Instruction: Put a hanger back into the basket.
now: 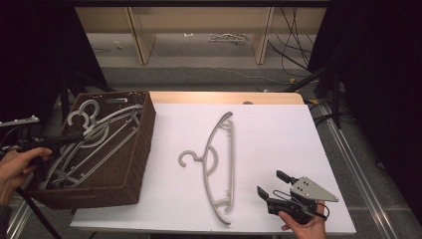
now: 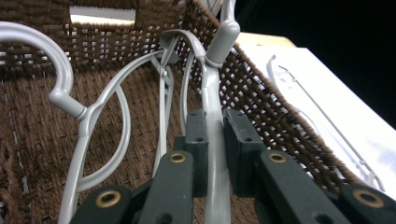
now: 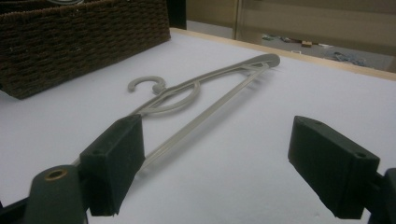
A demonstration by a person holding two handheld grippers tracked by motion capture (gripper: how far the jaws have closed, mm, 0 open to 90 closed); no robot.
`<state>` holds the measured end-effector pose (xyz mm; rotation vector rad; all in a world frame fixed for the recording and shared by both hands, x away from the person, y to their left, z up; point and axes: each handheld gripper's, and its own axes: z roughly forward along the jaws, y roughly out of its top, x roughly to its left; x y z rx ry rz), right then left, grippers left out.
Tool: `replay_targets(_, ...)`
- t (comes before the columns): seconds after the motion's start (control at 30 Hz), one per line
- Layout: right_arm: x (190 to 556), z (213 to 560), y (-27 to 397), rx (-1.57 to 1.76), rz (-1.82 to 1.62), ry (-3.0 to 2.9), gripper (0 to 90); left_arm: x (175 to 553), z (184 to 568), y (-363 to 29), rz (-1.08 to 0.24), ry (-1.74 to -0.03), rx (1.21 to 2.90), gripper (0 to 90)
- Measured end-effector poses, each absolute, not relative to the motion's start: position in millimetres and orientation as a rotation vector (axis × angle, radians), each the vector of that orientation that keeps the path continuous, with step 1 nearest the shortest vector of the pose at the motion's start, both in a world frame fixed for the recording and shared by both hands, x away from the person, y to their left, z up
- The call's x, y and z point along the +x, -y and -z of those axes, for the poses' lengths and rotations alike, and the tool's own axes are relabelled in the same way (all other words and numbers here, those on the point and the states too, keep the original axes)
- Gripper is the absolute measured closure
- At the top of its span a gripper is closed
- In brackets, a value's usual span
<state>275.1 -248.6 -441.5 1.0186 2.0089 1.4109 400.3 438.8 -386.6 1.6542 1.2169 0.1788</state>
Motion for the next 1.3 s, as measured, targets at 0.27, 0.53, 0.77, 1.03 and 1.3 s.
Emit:
replay_targets(0.27,275,441,249,1.02,-1.408,-2.01,19.6,402,392,-441,-0.202,-1.274,1.665,79.2)
replay_targets(0.53,276,442,248,1.019,-1.421,-2.001,19.6,405,400,-445,-0.288,-1.371,1.677,77.2)
replay_targets(0.77,276,441,248,1.019,-1.41,-2.012,19.6,410,414,-452,-0.324,-1.51,1.643,76.0)
replay_targets(1.03,276,442,249,1.018,-1.417,-1.999,19.6,405,408,-456,-0.421,-1.554,1.61,70.7)
replay_targets(1.3,276,442,248,1.021,-1.422,-1.997,19.6,383,371,-443,-0.55,-1.504,1.581,50.3)
